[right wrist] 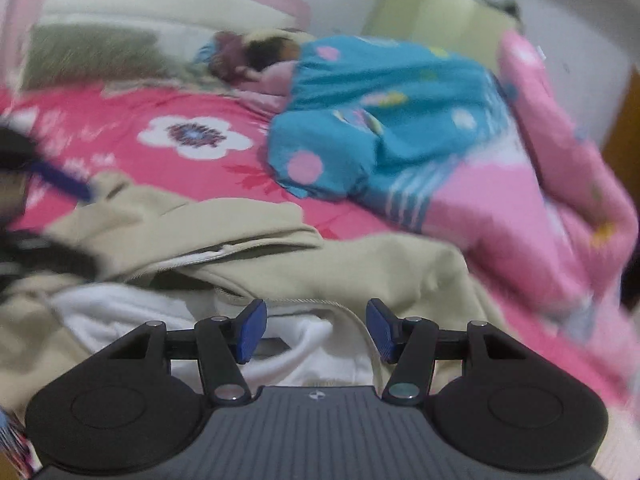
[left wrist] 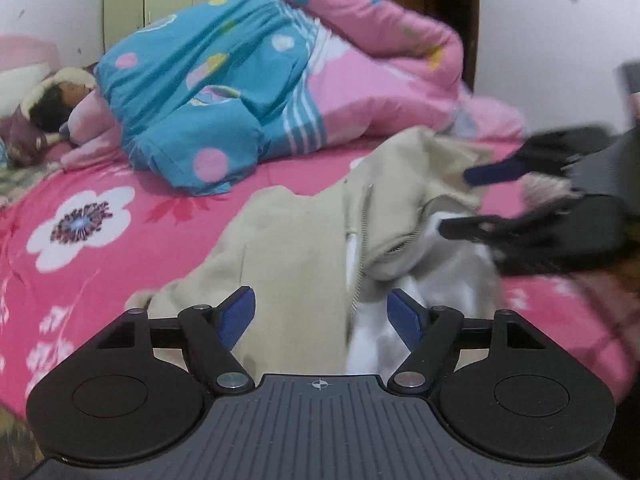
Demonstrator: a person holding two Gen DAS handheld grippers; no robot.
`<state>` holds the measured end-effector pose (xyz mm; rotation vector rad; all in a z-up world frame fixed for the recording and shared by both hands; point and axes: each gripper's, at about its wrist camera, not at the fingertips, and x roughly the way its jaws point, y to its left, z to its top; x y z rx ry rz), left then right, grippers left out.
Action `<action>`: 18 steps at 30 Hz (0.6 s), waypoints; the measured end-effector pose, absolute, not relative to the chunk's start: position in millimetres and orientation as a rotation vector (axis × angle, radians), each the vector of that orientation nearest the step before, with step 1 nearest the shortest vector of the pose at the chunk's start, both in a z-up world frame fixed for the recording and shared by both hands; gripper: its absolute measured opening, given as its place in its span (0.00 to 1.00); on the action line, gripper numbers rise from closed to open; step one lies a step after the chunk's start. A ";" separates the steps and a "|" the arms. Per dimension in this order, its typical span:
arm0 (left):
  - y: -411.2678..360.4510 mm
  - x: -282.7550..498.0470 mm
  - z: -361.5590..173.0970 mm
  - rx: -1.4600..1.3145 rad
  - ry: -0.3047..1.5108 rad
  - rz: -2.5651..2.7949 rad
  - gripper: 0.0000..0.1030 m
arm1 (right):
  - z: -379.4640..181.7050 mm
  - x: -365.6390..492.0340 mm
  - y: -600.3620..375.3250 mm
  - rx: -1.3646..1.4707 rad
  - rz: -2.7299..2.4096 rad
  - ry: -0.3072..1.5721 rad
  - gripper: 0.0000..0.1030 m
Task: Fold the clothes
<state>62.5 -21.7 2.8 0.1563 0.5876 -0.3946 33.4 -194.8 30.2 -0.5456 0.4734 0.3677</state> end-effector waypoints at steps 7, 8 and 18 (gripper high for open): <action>-19.5 89.2 -11.2 0.130 0.640 -0.387 0.18 | 4.7 38.1 -169.5 -0.776 0.424 0.445 0.54; -14.8 89.6 -10.1 0.103 0.637 -0.382 0.16 | 1.8 43.6 -168.2 -0.784 0.420 0.454 0.53; 55.7 75.2 2.3 -0.176 0.574 -0.195 0.05 | 8.6 45.9 -189.6 -0.634 0.372 0.500 0.08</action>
